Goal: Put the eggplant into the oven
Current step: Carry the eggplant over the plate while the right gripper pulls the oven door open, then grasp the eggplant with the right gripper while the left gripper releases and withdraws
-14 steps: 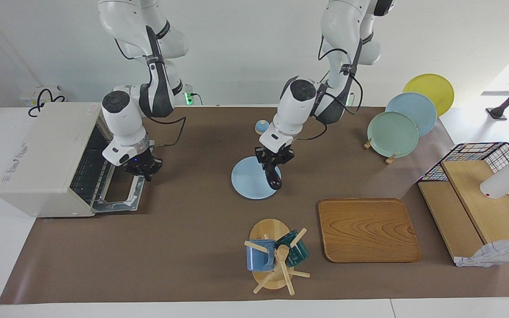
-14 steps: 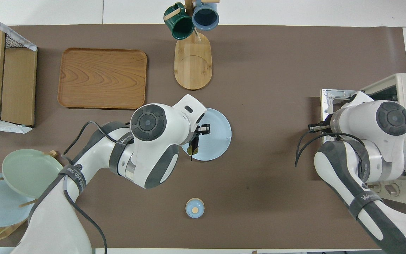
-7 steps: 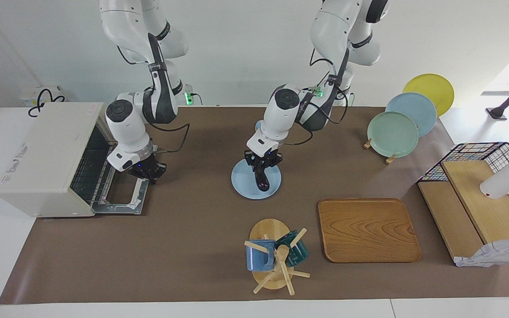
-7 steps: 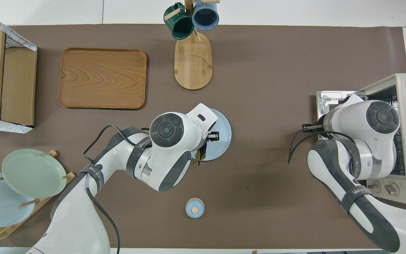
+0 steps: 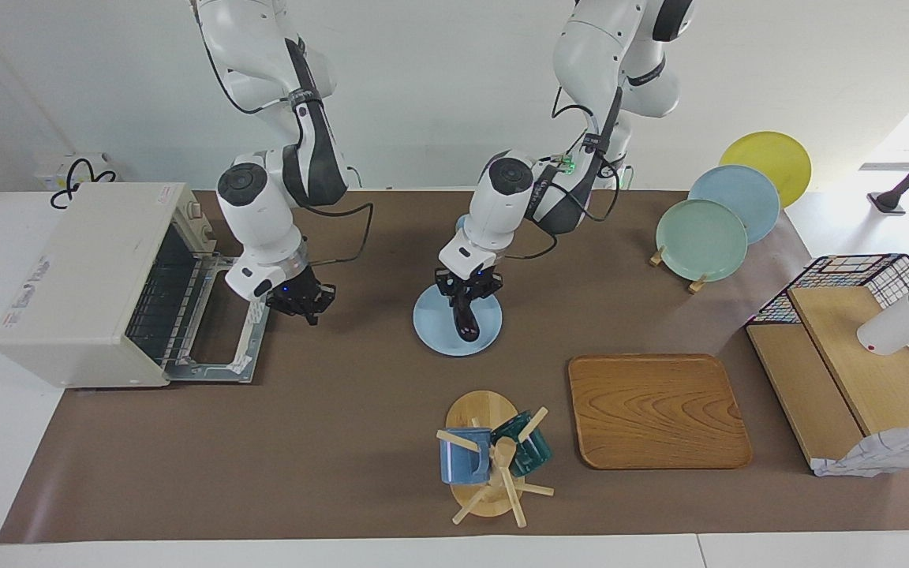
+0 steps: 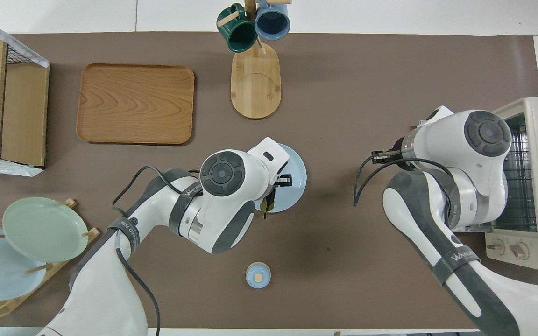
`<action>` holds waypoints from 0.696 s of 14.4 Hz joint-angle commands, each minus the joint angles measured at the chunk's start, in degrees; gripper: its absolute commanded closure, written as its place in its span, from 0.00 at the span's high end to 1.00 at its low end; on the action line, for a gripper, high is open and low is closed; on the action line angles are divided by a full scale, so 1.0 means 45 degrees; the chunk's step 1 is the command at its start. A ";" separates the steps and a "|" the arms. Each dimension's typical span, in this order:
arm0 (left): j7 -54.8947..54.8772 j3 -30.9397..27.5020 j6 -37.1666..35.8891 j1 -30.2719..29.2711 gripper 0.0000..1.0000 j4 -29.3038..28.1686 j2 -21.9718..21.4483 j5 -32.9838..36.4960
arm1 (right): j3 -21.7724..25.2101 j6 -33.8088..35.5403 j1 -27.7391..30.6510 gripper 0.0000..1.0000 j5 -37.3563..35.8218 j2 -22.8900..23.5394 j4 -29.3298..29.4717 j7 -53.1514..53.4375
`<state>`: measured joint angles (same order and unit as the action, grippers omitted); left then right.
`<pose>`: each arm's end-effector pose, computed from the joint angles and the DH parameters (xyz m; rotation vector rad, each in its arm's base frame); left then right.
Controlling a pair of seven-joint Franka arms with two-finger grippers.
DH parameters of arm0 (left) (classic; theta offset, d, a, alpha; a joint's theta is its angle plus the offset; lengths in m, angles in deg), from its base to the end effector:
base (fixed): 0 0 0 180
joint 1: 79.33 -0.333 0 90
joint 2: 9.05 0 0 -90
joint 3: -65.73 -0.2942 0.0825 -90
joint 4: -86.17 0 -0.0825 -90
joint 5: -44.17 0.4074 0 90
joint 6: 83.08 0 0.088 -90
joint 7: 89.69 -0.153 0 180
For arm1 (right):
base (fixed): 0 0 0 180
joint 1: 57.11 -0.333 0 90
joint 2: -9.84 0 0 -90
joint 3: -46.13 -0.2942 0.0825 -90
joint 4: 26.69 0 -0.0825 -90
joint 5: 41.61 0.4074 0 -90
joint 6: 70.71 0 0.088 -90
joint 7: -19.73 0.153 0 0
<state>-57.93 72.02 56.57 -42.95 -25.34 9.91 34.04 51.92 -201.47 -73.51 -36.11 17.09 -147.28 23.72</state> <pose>0.4738 -0.4434 0.2476 2.9160 -0.0815 0.0447 0.5761 0.1134 0.2819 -3.0720 -0.0858 -0.0671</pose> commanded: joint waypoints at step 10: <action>-0.1291 -0.0324 -0.4054 -0.3215 1.00 0.1849 -0.1280 -0.0171 | 0.0081 0.1733 -0.1487 1.00 0.0339 0.0655 0.2187 0.0926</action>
<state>-60.36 70.48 43.88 -53.15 -19.01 5.93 34.04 51.97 -195.52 -77.94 -36.02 18.43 -140.92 25.24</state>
